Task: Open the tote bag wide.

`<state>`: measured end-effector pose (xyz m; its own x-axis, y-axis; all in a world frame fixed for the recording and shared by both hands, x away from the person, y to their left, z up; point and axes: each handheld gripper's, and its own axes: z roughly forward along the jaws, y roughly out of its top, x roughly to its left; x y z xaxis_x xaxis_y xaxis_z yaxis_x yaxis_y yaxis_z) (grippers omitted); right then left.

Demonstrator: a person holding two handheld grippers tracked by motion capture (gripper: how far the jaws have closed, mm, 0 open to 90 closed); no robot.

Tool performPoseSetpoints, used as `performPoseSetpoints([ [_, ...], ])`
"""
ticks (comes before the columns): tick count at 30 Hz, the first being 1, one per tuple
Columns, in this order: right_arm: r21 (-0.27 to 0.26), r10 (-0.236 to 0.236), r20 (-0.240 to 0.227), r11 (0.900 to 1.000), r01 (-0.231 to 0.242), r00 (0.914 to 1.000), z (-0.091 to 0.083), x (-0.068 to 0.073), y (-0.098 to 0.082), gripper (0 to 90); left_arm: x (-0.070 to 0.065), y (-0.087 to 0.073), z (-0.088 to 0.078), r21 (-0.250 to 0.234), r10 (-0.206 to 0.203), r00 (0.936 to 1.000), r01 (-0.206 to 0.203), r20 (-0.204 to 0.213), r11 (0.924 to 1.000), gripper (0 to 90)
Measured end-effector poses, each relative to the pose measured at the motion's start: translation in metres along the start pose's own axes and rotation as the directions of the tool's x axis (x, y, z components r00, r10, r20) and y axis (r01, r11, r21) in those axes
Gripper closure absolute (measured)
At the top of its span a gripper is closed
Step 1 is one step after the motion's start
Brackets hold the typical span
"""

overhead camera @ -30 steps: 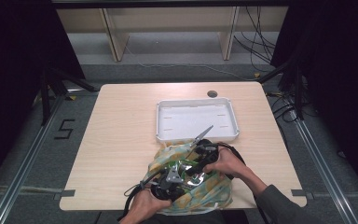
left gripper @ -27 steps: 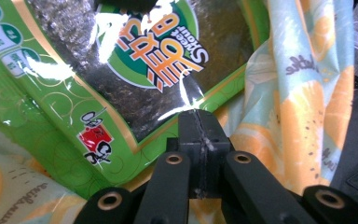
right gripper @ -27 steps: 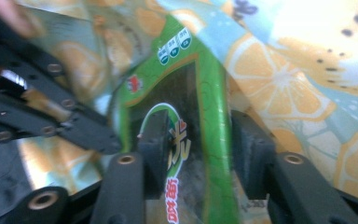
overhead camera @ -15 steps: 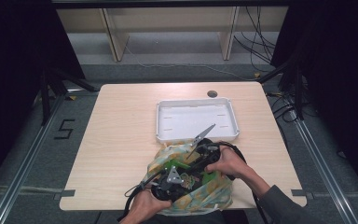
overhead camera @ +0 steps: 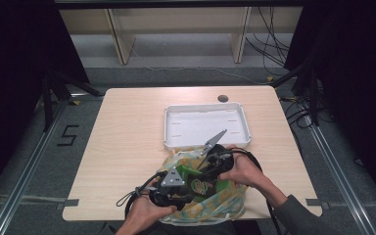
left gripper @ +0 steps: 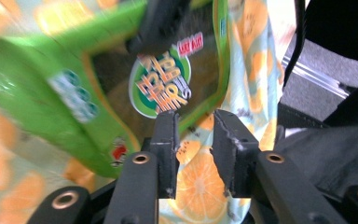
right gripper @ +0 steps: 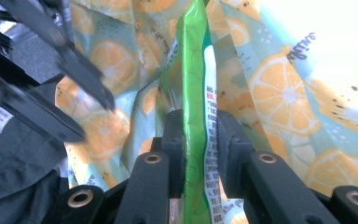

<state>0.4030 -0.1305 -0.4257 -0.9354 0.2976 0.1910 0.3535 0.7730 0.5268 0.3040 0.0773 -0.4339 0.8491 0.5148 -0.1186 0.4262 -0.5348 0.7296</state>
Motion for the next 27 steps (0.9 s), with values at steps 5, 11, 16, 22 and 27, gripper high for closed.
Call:
performPoseSetpoints([
  [5, 0.01, -0.003, 0.003, 1.0, 0.003, 1.0, -0.005, 0.005, 0.0, 76.3, 0.004, 0.004, -0.02, -0.066, -0.04, 0.9986, 0.038, -0.034, 0.9971, 66.3],
  [11, -0.013, -0.038, 0.024, 0.999, 0.038, 0.999, -0.011, 0.006, -0.001, 76.3, 0.011, 0.001, -0.033, -0.066, -0.057, 0.9963, 0.053, -0.063, 0.9964, 61.1],
  [16, -0.029, -0.022, 0.037, 0.999, 0.024, 0.9991, -0.02, 0.007, -0.002, 76.3, 0.014, -0.004, -0.047, -0.08, -0.074, 0.9934, 0.067, -0.087, 0.9945, 54.9],
  [22, -0.05, -0.039, 0.047, 0.998, 0.042, 0.9981, -0.03, 0.007, 0.0, 76.3, 0.022, -0.012, -0.065, -0.129, -0.103, 0.9861, 0.086, -0.13, 0.9879, 51.6],
  [27, -0.088, -0.04, 0.056, 0.995, 0.045, 0.9976, -0.042, 0.007, 0.002, 76.3, 0.028, -0.024, -0.069, -0.117, -0.154, 0.9791, 0.139, -0.132, 0.9833, 50.0],
])
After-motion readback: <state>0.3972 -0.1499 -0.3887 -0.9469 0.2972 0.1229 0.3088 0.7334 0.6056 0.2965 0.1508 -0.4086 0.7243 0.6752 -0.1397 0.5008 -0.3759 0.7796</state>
